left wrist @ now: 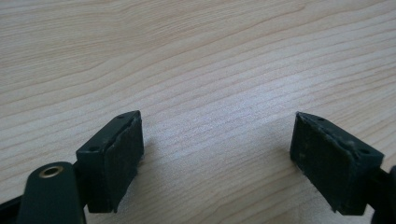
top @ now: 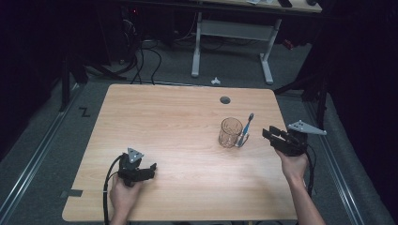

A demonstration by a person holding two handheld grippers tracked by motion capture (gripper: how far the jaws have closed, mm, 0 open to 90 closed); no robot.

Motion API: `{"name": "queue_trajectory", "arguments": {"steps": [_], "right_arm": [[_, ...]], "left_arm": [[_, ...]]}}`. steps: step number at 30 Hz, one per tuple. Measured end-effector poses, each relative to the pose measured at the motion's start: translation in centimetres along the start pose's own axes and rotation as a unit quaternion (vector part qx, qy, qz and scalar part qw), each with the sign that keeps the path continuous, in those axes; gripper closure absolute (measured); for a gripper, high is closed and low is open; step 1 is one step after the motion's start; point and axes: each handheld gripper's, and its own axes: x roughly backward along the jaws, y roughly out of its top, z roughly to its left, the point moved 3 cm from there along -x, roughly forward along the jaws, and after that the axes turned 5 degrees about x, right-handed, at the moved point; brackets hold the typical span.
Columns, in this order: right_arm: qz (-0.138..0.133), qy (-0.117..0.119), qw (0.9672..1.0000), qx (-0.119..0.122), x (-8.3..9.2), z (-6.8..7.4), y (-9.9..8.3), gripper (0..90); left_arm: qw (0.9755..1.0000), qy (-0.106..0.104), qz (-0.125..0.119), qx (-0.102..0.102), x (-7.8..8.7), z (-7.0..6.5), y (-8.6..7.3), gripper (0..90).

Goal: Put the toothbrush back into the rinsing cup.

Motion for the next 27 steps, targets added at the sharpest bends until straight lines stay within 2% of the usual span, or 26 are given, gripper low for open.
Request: {"name": "queue_trajectory", "arguments": {"steps": [27], "right_arm": [[-0.01, 0.0, 0.9999, -0.005, 1.5, 0.4, -1.1, 60.7]], "left_arm": [[1.0, 0.0, 0.0, 0.0, 0.0, 0.0, 0.0, 18.0]]}}
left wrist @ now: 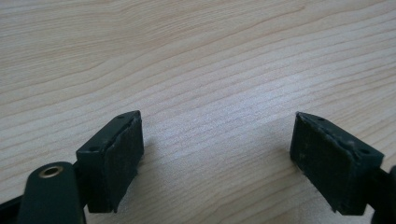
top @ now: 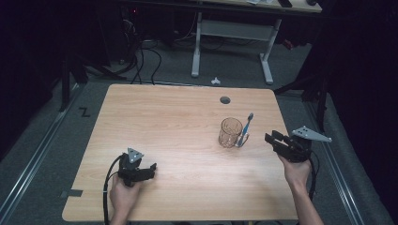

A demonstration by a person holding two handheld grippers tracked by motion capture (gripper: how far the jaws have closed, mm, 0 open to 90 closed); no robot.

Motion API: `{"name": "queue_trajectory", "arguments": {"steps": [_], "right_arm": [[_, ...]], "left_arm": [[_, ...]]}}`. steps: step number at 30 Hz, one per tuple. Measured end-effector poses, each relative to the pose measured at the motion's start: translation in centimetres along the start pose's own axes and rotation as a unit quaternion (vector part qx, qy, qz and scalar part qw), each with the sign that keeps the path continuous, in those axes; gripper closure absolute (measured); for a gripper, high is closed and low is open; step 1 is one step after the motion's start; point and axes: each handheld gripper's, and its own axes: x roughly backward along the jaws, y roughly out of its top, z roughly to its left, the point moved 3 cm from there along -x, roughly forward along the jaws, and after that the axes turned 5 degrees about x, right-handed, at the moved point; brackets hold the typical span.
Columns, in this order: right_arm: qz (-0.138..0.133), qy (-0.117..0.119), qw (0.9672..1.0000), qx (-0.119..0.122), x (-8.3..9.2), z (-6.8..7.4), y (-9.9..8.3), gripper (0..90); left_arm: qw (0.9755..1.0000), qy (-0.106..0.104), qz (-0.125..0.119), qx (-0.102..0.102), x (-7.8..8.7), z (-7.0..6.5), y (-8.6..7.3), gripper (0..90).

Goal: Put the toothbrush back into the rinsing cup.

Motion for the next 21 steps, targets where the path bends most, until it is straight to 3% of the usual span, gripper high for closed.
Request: {"name": "queue_trajectory", "arguments": {"steps": [21], "right_arm": [[0.007, 0.0, 0.9999, -0.013, -0.1, 0.0, -1.7, 60.5]], "left_arm": [[1.0, 0.0, 0.0, 0.0, 0.0, 0.0, 0.0, 17.9]]}}
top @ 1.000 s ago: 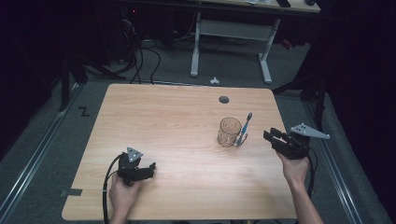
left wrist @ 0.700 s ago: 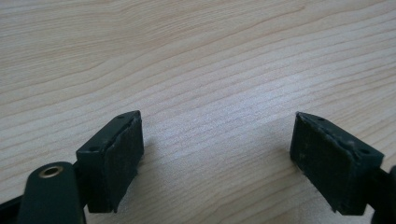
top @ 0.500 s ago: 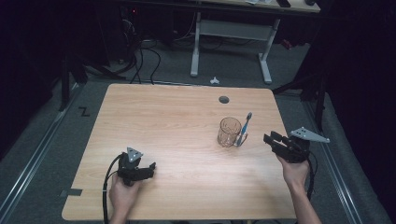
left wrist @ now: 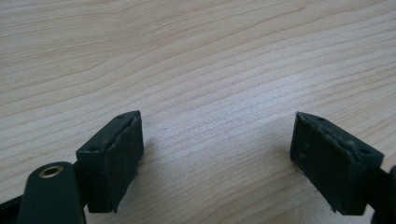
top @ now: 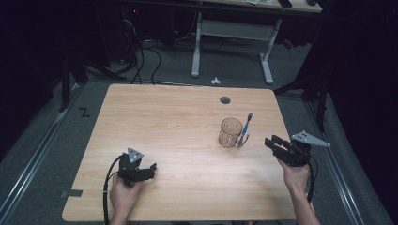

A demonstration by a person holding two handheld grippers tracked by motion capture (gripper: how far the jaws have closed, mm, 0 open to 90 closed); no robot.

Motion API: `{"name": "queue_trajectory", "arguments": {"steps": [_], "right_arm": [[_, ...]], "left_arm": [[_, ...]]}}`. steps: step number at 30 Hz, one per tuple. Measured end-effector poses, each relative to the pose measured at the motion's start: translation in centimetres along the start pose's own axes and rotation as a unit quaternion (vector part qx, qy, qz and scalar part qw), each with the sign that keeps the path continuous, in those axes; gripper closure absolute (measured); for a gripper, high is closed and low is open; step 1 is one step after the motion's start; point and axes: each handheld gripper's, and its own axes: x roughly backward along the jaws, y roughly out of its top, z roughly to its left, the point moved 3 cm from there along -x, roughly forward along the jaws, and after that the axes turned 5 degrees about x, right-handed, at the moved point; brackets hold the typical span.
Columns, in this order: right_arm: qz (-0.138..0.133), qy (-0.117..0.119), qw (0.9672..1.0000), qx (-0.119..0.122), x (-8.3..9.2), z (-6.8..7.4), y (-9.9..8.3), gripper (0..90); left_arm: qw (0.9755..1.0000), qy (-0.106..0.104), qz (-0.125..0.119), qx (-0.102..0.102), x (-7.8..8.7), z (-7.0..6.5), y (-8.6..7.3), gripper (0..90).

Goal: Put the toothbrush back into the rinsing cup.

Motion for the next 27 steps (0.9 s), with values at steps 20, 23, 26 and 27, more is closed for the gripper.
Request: {"name": "queue_trajectory", "arguments": {"steps": [20, 23, 26, 27], "right_arm": [[0.013, -0.003, 0.9999, -0.005, -0.2, 0.1, -1.3, 60.5], [0.015, -0.004, 0.9999, -0.005, -0.3, 0.0, -1.5, 60.5], [0.016, -0.006, 0.9998, -0.006, -0.2, 0.0, -1.7, 60.4], [0.017, -0.006, 0.9998, -0.007, -0.3, 0.0, -1.8, 60.4]], "left_arm": [[1.0, 0.0, 0.0, 0.0, 0.0, 0.0, 0.0, 18.0], [1.0, 0.0, 0.0, 0.0, 0.0, 0.0, 0.0, 18.0], [1.0, 0.0, 0.0, 0.0, 0.0, 0.0, 0.0, 18.0], [1.0, 0.0, 0.0, 0.0, 0.0, 0.0, 0.0, 18.0]]}}
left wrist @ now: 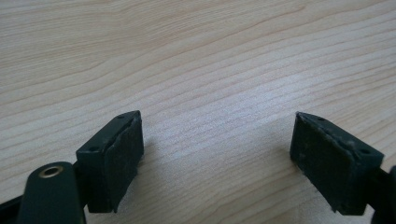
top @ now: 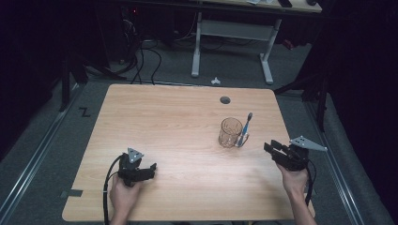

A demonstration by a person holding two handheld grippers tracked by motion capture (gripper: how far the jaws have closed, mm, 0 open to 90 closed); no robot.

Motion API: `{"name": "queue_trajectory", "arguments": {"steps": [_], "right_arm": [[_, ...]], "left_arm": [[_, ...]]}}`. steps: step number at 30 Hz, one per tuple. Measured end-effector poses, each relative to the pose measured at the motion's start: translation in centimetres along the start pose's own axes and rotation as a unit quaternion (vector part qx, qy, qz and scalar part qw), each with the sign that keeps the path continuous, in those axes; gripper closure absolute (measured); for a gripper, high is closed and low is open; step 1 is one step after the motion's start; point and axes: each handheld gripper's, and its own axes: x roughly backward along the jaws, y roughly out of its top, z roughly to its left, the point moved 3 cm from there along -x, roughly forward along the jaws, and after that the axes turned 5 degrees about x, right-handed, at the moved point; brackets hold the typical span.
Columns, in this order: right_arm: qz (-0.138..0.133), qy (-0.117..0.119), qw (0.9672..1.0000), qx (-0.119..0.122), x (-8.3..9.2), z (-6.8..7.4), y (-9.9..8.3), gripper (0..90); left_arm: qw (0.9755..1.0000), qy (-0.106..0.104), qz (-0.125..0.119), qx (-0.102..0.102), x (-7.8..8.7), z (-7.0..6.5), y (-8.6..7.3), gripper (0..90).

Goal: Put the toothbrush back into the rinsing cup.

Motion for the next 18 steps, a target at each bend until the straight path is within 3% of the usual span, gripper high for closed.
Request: {"name": "queue_trajectory", "arguments": {"steps": [18], "right_arm": [[0.007, -0.008, 0.9999, -0.012, -0.3, -0.5, -1.2, 60.4]], "left_arm": [[1.0, 0.0, 0.0, 0.0, 0.0, 0.0, 0.0, 18.0]]}}
